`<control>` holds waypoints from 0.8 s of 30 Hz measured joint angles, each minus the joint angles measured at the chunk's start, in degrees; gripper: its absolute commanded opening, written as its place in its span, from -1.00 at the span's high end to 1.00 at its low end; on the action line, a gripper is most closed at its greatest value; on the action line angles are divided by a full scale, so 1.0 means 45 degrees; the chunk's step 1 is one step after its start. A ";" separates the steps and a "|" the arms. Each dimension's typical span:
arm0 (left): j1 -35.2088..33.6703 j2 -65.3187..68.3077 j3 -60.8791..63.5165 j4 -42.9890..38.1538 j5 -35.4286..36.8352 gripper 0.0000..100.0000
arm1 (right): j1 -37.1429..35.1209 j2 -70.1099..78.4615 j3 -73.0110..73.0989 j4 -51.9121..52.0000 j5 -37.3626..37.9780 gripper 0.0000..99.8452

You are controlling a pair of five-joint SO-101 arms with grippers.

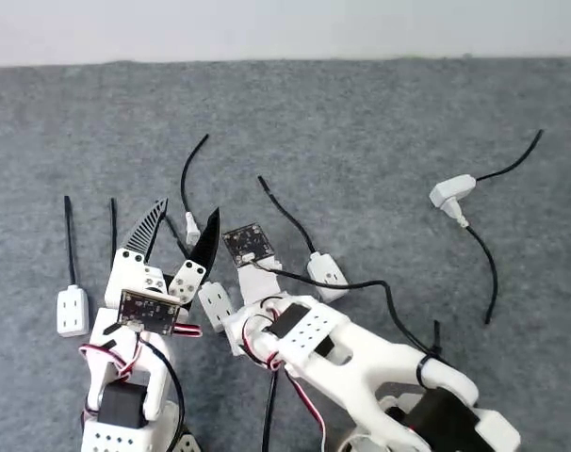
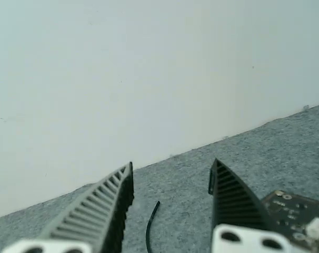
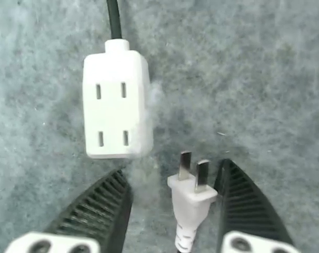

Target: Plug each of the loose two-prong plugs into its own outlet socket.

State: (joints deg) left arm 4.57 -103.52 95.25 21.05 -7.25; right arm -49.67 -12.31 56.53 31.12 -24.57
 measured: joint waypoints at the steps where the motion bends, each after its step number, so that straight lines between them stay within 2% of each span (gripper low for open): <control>1: 0.0000 0.0000 0.0000 0.0000 0.0000 0.55 | 0.0020 0.0000 0.0000 0.0039 0.0020 0.82; 3: 0.0000 0.0000 0.0000 0.0000 0.0000 0.55 | 0.0137 0.0020 0.0020 0.0059 0.0020 0.90; 6: 0.0000 0.0000 0.0000 0.0000 0.0000 0.55 | 0.0156 0.0039 0.0039 0.0059 0.0176 0.90; 16: 0.0000 0.0000 0.0000 0.0000 0.0000 0.55 | 0.0020 0.0039 -0.0098 0.0567 0.0234 0.58; 24: 0.0000 0.0000 0.0000 0.0000 0.0000 0.55 | 0.0039 -0.0176 -0.0645 0.2090 0.0274 0.57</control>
State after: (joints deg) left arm 4.57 -103.52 95.25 21.05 -7.25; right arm -49.49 -13.10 53.63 40.53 -23.34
